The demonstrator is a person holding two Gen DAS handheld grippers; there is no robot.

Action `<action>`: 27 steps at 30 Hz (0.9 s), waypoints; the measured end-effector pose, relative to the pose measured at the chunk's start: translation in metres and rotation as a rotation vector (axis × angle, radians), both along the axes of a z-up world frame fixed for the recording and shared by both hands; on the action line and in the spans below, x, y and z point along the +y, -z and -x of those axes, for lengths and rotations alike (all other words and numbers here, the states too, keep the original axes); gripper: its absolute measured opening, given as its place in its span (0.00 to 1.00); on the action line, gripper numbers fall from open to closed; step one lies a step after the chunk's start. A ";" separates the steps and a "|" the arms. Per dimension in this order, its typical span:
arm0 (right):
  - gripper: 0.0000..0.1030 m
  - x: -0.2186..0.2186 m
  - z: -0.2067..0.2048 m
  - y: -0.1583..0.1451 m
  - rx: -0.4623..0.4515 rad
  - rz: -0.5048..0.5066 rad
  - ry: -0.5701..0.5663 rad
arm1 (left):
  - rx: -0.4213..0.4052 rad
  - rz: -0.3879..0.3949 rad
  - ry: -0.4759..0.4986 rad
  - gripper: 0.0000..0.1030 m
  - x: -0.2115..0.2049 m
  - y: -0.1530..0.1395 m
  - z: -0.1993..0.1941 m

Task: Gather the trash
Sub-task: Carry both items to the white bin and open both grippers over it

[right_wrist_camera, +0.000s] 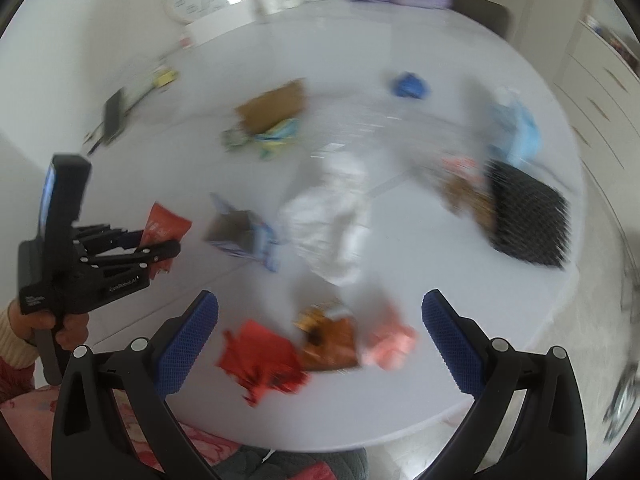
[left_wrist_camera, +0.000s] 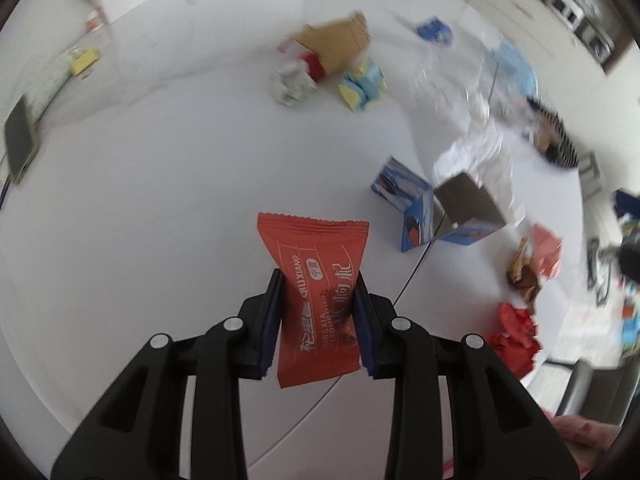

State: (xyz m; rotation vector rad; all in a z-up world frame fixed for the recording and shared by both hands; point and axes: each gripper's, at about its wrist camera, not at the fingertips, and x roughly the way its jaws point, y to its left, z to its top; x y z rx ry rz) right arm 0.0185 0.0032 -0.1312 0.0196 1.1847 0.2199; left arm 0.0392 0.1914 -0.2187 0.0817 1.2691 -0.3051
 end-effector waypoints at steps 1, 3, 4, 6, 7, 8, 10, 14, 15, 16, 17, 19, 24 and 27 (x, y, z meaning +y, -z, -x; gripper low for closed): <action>0.98 0.009 -0.004 0.004 -0.001 -0.008 -0.026 | -0.013 0.011 -0.022 0.31 0.007 -0.007 0.003; 0.98 0.033 -0.014 0.016 0.002 -0.012 -0.079 | -0.032 0.025 -0.051 0.31 0.018 -0.018 0.008; 0.98 0.042 -0.018 0.020 0.002 -0.012 -0.099 | -0.039 0.033 -0.066 0.31 0.023 -0.023 0.010; 0.98 0.061 -0.027 0.029 -0.002 -0.004 -0.149 | -0.056 0.046 -0.092 0.31 0.037 -0.033 0.014; 0.98 0.072 -0.032 0.036 -0.010 0.018 -0.189 | -0.062 0.047 -0.100 0.31 0.039 -0.036 0.016; 0.98 0.078 -0.033 0.040 -0.015 0.041 -0.213 | -0.068 0.045 -0.107 0.31 0.043 -0.038 0.019; 0.98 0.094 -0.037 0.049 -0.039 0.110 -0.305 | -0.077 0.046 -0.125 0.32 0.050 -0.039 0.022; 0.98 0.116 -0.040 0.066 -0.063 0.264 -0.534 | -0.077 0.051 -0.163 0.32 0.064 -0.037 0.026; 0.98 0.120 -0.042 0.070 -0.062 0.295 -0.597 | -0.082 0.047 -0.175 0.32 0.067 -0.037 0.026; 0.97 0.122 -0.043 0.072 -0.057 0.312 -0.652 | -0.086 0.048 -0.183 0.32 0.069 -0.036 0.026; 0.93 0.125 -0.044 0.073 -0.052 0.327 -0.697 | -0.088 0.052 -0.192 0.32 0.073 -0.036 0.027; 0.85 0.130 -0.048 0.078 -0.018 0.355 -0.790 | -0.093 0.054 -0.212 0.32 0.078 -0.036 0.029; 0.34 0.134 -0.064 0.081 0.043 0.348 -0.812 | -0.090 0.047 -0.250 0.32 0.085 -0.034 0.034; 0.28 0.130 -0.072 0.069 0.044 0.258 -0.744 | -0.094 0.040 -0.252 0.32 0.083 -0.035 0.035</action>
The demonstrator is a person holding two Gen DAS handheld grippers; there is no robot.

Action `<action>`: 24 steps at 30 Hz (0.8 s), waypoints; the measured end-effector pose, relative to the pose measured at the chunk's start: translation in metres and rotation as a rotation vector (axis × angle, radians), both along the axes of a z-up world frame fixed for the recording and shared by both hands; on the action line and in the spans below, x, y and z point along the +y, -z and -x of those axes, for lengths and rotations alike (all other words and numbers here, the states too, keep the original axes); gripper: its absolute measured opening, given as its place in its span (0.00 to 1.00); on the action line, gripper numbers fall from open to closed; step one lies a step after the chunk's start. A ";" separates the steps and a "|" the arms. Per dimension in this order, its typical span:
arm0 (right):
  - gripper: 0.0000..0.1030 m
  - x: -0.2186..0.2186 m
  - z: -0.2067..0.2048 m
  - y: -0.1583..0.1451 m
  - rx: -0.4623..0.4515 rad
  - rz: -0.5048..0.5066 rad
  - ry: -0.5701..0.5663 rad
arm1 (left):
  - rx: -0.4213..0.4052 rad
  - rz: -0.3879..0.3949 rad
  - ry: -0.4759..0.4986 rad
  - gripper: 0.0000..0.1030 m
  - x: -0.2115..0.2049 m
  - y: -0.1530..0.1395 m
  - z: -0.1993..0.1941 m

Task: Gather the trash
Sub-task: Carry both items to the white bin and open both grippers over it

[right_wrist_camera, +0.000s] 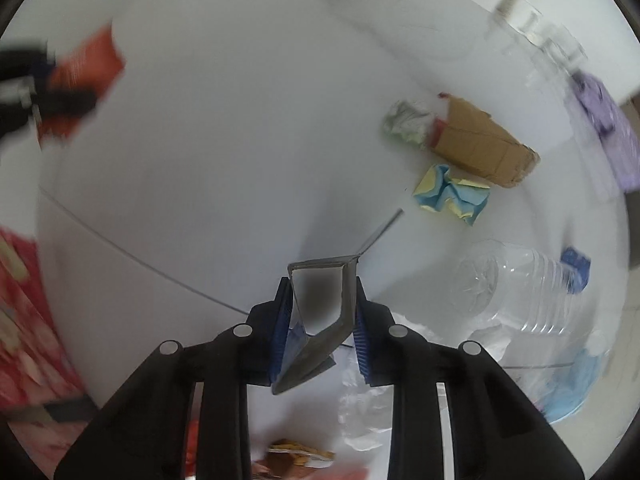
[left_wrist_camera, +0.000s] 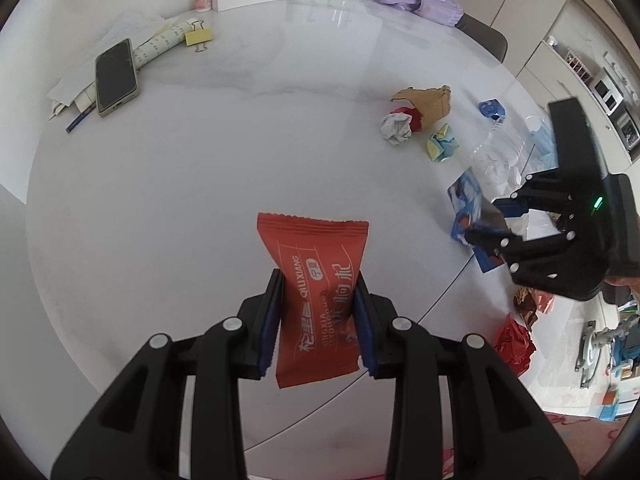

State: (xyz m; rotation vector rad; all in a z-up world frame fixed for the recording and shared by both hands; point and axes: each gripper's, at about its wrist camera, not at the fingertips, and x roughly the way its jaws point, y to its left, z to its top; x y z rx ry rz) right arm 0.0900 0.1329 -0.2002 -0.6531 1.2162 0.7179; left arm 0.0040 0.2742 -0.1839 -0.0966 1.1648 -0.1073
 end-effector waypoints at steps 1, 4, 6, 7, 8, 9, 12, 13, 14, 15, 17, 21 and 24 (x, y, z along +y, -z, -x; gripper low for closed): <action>0.28 -0.005 -0.002 -0.008 -0.001 -0.039 0.040 | -0.004 -0.004 0.004 0.32 -0.003 -0.002 0.000; 0.28 -0.029 0.002 -0.033 -0.017 -0.155 0.179 | -0.027 -0.023 0.053 0.32 -0.020 -0.013 -0.001; 0.28 -0.064 0.010 -0.060 -0.035 -0.271 0.320 | -0.051 -0.040 0.106 0.32 -0.039 -0.024 -0.002; 0.28 -0.080 0.013 -0.069 -0.041 -0.312 0.371 | -0.070 -0.041 0.154 0.32 -0.056 -0.033 -0.003; 0.28 -0.100 0.019 -0.081 -0.054 -0.359 0.441 | -0.082 -0.032 0.193 0.32 -0.069 -0.040 -0.003; 0.28 -0.126 0.032 -0.094 -0.074 -0.401 0.521 | -0.087 -0.017 0.237 0.32 -0.085 -0.047 -0.004; 0.29 -0.210 0.077 -0.117 -0.126 -0.445 0.717 | -0.095 0.055 0.433 0.32 -0.160 -0.069 -0.003; 0.29 -0.239 0.095 -0.122 -0.151 -0.424 0.783 | -0.091 0.077 0.486 0.32 -0.180 -0.072 -0.001; 0.30 -0.255 0.103 -0.123 -0.162 -0.407 0.822 | -0.078 0.110 0.567 0.32 -0.213 -0.076 0.002; 0.29 -0.281 0.118 -0.124 -0.177 -0.379 0.882 | -0.065 0.133 0.632 0.32 -0.241 -0.077 0.005; 0.30 -0.331 0.152 -0.122 -0.199 -0.327 0.992 | -0.040 0.166 0.738 0.32 -0.292 -0.075 0.014; 0.31 -0.399 0.204 -0.113 -0.204 -0.325 1.148 | 0.041 0.180 0.922 0.32 -0.399 -0.055 0.039; 0.31 -0.436 0.231 -0.103 -0.201 -0.337 1.198 | 0.124 0.156 0.980 0.32 -0.458 -0.026 0.052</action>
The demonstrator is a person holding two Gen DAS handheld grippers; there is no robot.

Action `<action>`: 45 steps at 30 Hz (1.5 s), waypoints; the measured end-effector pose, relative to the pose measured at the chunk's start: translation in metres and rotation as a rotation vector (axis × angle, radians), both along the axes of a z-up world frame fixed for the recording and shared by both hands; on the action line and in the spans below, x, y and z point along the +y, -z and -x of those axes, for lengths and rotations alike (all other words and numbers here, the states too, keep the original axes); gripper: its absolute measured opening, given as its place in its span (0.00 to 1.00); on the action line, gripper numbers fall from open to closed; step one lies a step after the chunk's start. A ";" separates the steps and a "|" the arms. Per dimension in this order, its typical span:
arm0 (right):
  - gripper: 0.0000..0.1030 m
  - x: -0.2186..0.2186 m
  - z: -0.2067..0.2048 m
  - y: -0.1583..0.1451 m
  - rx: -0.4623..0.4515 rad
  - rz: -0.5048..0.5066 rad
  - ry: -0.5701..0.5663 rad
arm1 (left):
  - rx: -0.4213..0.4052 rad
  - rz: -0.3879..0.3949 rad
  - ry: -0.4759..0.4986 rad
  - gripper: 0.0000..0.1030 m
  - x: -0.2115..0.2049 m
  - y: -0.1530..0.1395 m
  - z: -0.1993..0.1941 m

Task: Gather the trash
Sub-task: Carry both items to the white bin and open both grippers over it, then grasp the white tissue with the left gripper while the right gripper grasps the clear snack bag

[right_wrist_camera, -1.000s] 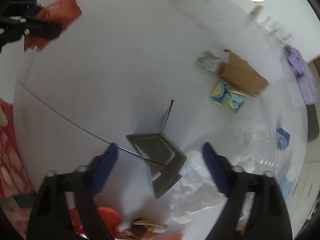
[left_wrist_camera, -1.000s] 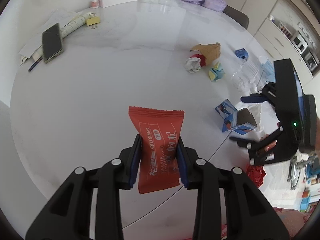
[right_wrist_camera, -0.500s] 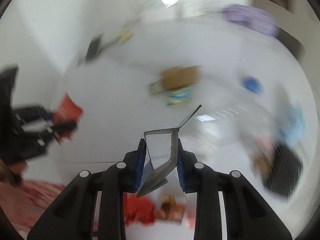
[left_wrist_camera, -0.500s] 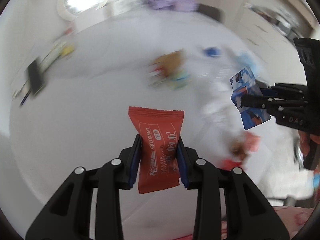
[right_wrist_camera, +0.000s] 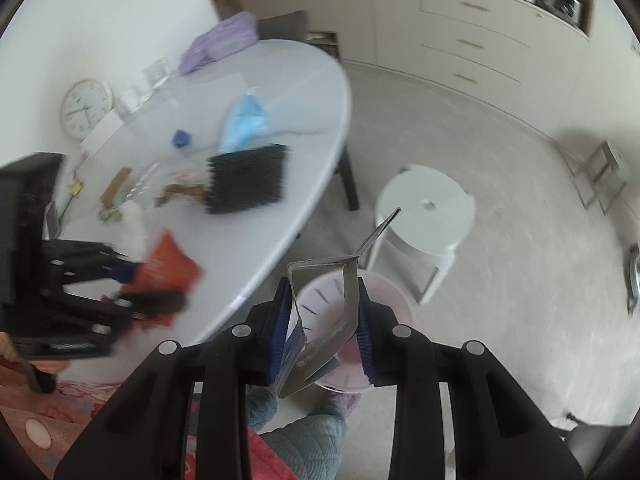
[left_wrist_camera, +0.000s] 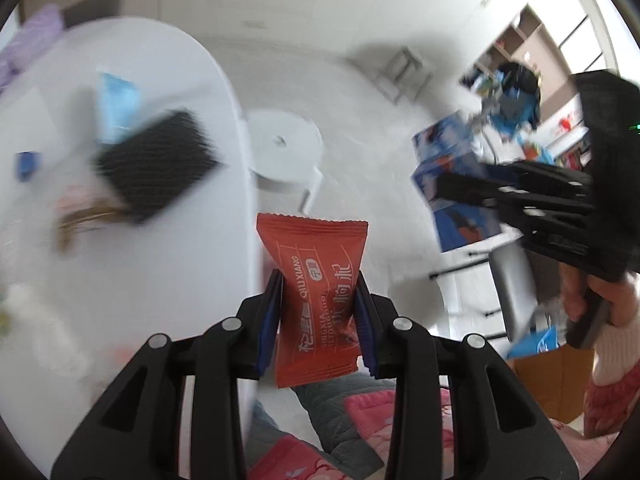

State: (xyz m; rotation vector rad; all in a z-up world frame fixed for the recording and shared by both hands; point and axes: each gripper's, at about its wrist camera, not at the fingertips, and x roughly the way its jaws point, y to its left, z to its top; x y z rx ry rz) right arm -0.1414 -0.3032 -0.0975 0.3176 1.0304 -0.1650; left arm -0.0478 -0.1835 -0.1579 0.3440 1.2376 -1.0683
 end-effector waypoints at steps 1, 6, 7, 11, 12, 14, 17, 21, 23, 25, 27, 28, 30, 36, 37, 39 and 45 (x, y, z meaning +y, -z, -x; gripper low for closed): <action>0.31 -0.007 0.006 0.004 -0.001 -0.011 0.007 | 0.022 -0.020 0.022 0.32 -0.018 0.012 0.004; 0.31 -0.045 0.019 0.033 0.025 -0.066 -0.022 | 0.051 -0.133 0.005 0.60 -0.061 0.046 0.015; 0.32 -0.048 0.018 0.039 0.027 -0.083 -0.037 | 0.039 -0.140 -0.025 0.68 -0.063 0.045 0.015; 0.33 -0.048 0.008 0.060 0.042 -0.123 -0.108 | -0.011 -0.118 -0.125 0.82 -0.054 0.025 0.012; 0.34 -0.047 0.007 0.063 0.045 -0.131 -0.122 | -0.019 -0.114 -0.146 0.83 -0.048 0.020 0.011; 0.51 -0.043 0.000 0.072 0.068 -0.134 -0.173 | -0.048 -0.117 -0.217 0.87 -0.038 0.008 0.006; 0.92 -0.035 -0.006 0.083 0.113 -0.108 -0.210 | -0.096 -0.110 -0.342 0.90 -0.010 -0.014 -0.002; 0.94 -0.037 -0.015 0.079 0.143 -0.048 -0.174 | -0.166 -0.089 -0.524 0.92 0.045 -0.049 -0.007; 0.97 -0.047 -0.015 0.059 0.109 -0.025 -0.121 | -0.199 -0.089 -0.596 0.92 0.069 -0.065 -0.012; 0.98 -0.054 -0.016 0.038 0.044 -0.009 -0.090 | -0.236 -0.087 -0.680 0.92 0.102 -0.082 -0.014; 0.98 -0.060 -0.019 0.021 -0.005 0.002 -0.070 | -0.254 -0.093 -0.765 0.92 0.135 -0.094 -0.015; 0.98 -0.062 -0.022 0.013 -0.021 0.008 -0.062 | -0.263 -0.096 -0.797 0.92 0.149 -0.098 -0.017; 0.98 -0.064 -0.030 -0.001 -0.056 0.011 -0.058 | -0.278 -0.099 -0.857 0.92 0.172 -0.104 -0.014; 0.98 -0.051 -0.054 -0.004 -0.062 -0.012 -0.115 | -0.276 -0.136 -0.986 0.92 0.216 -0.100 -0.008; 0.98 -0.047 -0.057 -0.003 -0.056 -0.016 -0.133 | -0.270 -0.136 -0.994 0.92 0.219 -0.097 -0.008; 0.98 -0.038 -0.063 -0.002 -0.046 -0.011 -0.162 | -0.261 -0.140 -1.000 0.92 0.222 -0.092 -0.007; 0.98 -0.018 -0.076 -0.003 -0.037 -0.004 -0.217 | -0.259 -0.142 -0.965 0.92 0.215 -0.084 -0.008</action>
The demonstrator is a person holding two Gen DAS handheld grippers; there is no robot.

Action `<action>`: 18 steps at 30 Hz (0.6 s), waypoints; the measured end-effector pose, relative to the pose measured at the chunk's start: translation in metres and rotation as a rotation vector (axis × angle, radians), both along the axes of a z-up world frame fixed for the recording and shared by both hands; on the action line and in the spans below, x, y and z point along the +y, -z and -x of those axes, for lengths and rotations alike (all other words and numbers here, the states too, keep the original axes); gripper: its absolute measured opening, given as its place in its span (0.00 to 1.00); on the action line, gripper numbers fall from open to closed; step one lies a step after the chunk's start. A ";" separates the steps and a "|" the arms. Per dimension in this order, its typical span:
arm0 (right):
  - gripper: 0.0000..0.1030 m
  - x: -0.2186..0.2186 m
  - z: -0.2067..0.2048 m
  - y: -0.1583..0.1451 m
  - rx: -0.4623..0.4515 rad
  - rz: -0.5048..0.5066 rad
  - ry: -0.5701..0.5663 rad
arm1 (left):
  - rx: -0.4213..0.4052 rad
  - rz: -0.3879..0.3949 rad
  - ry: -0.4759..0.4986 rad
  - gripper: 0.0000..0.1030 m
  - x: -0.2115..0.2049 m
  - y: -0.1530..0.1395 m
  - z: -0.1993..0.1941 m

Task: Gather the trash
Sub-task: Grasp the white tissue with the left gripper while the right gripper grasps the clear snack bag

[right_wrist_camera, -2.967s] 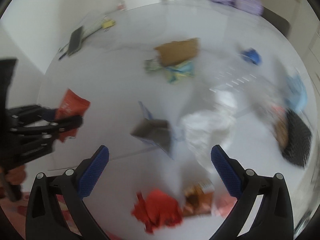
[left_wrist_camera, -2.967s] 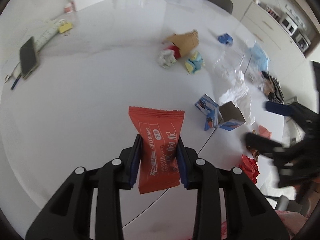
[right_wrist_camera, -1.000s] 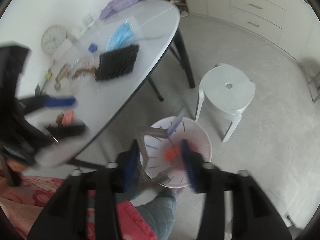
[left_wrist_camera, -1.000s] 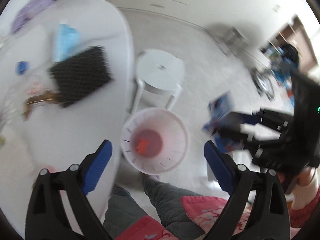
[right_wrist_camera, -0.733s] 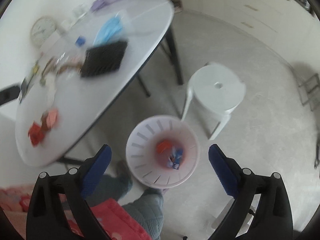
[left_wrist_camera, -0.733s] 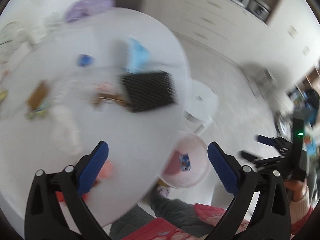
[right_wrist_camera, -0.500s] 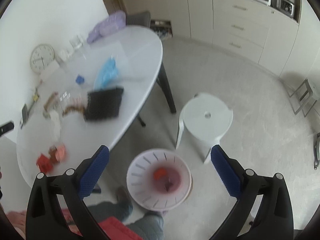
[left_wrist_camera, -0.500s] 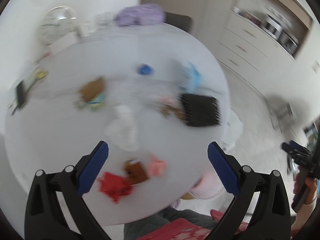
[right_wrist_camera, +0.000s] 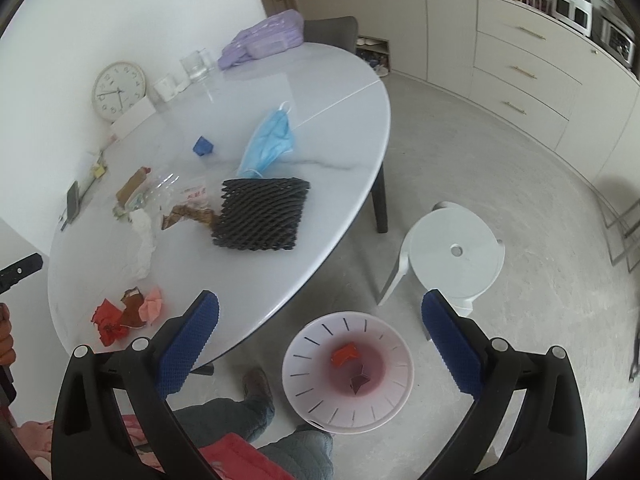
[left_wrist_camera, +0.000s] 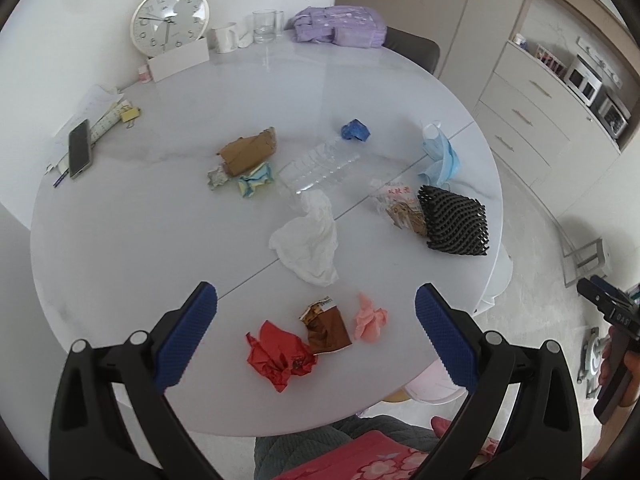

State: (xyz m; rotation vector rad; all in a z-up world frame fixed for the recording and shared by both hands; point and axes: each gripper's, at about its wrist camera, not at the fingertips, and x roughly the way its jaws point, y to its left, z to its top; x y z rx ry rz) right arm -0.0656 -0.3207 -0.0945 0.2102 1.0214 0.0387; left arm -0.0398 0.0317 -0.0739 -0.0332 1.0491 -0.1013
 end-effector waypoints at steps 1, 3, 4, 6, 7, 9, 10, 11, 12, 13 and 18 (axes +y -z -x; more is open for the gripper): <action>0.98 0.003 -0.001 0.000 0.002 0.003 -0.005 | 0.001 -0.002 0.011 0.92 -0.003 0.003 -0.002; 0.98 0.007 -0.003 0.000 0.007 -0.004 -0.014 | 0.000 -0.005 0.038 0.92 -0.009 0.009 -0.007; 0.98 0.009 -0.004 0.000 0.009 -0.007 -0.017 | 0.004 -0.009 0.053 0.92 -0.012 0.015 -0.012; 0.98 0.016 -0.007 0.001 0.020 -0.011 -0.023 | 0.014 -0.014 0.087 0.92 -0.017 0.027 -0.024; 0.98 0.019 -0.008 0.001 0.022 -0.014 -0.028 | 0.028 -0.025 0.105 0.92 -0.019 0.038 -0.034; 0.98 0.029 -0.012 0.001 0.033 -0.012 -0.033 | 0.054 -0.049 0.140 0.92 -0.023 0.058 -0.053; 0.98 0.035 -0.014 0.001 0.038 -0.011 -0.035 | 0.070 -0.075 0.153 0.92 -0.025 0.071 -0.066; 0.98 0.040 -0.016 0.001 0.041 -0.011 -0.038 | 0.081 -0.087 0.172 0.92 -0.027 0.083 -0.079; 0.98 0.047 -0.019 0.000 0.043 -0.011 -0.037 | 0.090 -0.097 0.181 0.92 -0.028 0.091 -0.086; 0.98 0.054 -0.022 0.000 0.046 -0.011 -0.036 | 0.106 -0.103 0.204 0.92 -0.030 0.103 -0.098; 0.98 0.088 -0.042 0.001 0.076 -0.003 0.003 | 0.190 -0.106 0.279 0.87 -0.031 0.147 -0.138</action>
